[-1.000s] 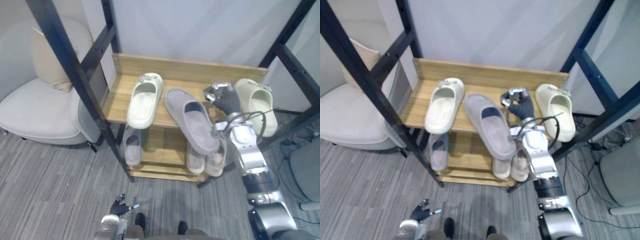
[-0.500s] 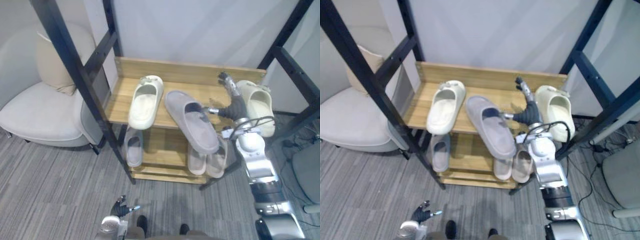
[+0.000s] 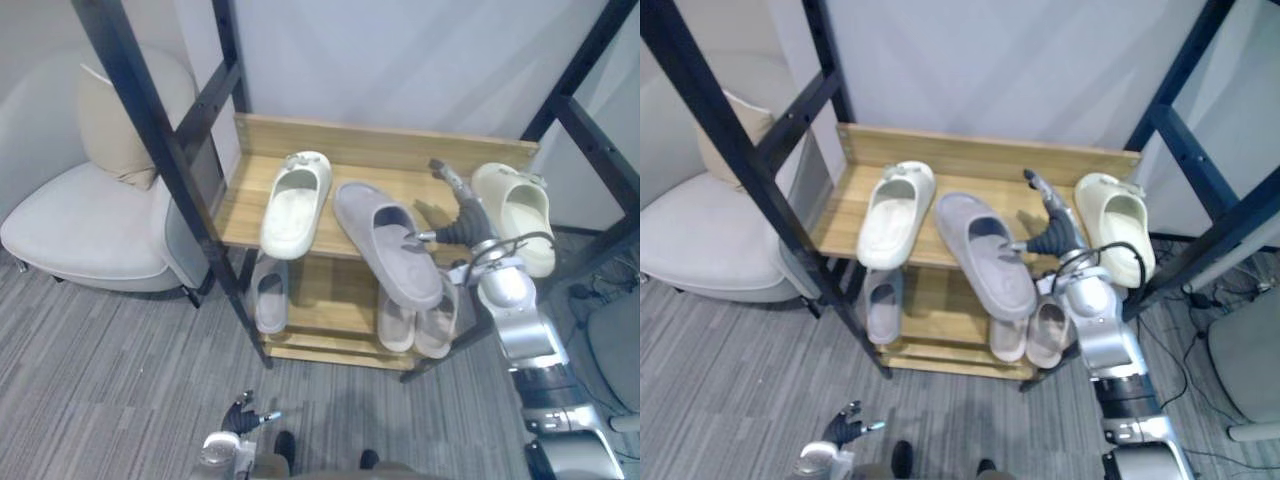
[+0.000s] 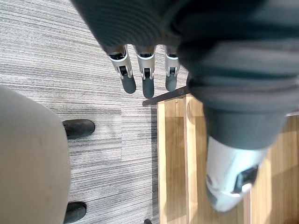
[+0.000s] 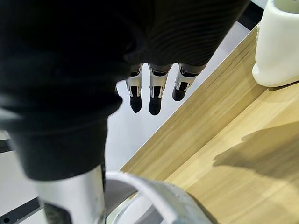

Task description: Organize the slippers on the shoe rack

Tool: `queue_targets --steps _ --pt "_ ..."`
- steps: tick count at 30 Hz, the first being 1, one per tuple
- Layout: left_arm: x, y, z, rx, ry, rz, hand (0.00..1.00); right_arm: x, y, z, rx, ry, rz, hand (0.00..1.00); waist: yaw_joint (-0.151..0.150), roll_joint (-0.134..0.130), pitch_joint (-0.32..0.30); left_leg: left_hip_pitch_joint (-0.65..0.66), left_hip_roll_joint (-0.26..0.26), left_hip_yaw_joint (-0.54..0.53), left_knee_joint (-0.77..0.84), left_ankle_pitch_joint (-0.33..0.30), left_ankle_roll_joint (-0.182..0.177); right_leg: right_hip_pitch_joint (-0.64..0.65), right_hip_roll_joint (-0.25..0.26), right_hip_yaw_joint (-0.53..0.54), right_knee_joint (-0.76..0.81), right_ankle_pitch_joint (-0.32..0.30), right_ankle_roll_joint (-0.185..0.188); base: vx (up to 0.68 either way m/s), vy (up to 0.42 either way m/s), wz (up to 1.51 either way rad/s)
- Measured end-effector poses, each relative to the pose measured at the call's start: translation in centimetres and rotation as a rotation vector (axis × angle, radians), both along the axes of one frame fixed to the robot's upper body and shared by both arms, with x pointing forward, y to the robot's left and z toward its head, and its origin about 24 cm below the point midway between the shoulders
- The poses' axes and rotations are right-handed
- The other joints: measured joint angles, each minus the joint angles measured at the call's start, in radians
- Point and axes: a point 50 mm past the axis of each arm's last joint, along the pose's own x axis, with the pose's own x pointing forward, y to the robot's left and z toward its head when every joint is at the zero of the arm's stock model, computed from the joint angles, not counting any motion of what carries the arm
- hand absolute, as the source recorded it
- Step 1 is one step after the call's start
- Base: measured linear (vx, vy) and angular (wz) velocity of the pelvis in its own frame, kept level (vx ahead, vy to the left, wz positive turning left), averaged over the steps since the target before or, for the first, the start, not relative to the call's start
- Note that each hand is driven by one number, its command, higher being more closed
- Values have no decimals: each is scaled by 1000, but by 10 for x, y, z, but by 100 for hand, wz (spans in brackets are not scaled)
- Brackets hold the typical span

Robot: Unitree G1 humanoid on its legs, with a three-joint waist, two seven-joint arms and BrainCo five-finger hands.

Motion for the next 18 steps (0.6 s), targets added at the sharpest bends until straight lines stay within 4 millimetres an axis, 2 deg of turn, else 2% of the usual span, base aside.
queue_targets --steps 6,18 --pt "0 0 0 2 -1 -11 0 9 2 -12 -23 67 -6 0 4 -2 -5 -4 -1 -6 0 2 2 -1 0 -5 0 0 0 -2 -3 1" --pt "2 -1 1 2 -8 -13 0 33 12 -9 -26 103 0 0 15 -2 -7 -18 -1 -17 0 8 2 -8 0 -17 0 0 0 -5 -7 2"
